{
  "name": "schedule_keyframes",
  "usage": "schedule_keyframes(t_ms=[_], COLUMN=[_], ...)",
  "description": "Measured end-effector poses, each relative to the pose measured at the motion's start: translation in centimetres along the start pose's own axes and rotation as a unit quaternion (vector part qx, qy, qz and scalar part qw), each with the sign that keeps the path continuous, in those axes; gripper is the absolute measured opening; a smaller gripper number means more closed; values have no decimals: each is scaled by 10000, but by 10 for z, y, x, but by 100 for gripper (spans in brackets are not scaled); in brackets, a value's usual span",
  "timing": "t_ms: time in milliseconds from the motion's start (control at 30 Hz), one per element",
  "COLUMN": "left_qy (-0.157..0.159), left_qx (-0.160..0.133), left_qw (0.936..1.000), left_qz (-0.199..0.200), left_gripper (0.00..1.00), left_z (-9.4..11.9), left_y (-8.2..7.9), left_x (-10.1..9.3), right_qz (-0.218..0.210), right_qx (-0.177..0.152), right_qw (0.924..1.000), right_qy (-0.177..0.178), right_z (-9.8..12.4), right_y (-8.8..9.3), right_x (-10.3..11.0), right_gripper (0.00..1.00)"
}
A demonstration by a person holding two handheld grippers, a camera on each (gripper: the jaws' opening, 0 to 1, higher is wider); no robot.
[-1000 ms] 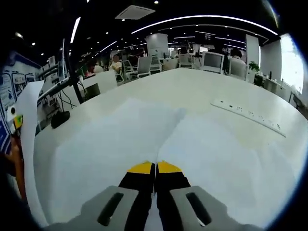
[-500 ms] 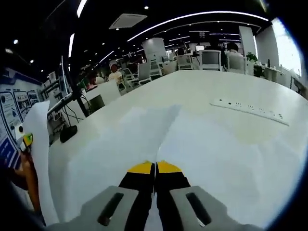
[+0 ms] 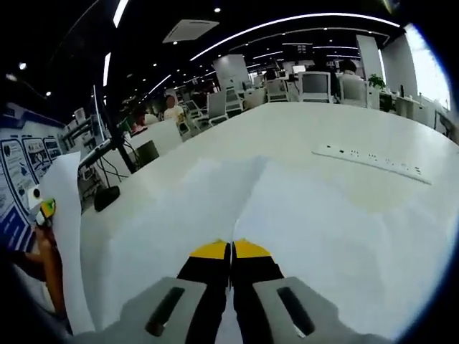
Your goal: Organize the stack of printing papers by aligning and flattening the scattered papers on the table
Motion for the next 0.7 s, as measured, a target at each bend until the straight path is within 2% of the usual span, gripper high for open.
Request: schedule_keyframes(t_ms=[367,700], left_qy=[1,13], left_qx=[-28,-39], left_qw=[10000,10000], left_qz=[5,28], left_gripper=[6,6], left_z=[1,0], left_y=[-2,-2], left_x=[0,0], right_qz=[25,19], right_qx=[-32,-91], right_qw=[10000,9999], right_qy=[52,137], right_z=[10,29], right_y=[-2,-6], right_x=[0,1], right_gripper=[0,0])
Point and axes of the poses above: the point that each gripper's makers call its tool centre point, and the gripper's own axes: z roughly backward along the fingers, x roughly to its left, y roughly out of its underside, the point moved 5 cm from there along z, roughly backward along the fingers, and after that the axes turned 4 degrees about -z, right-handed, at the moved point
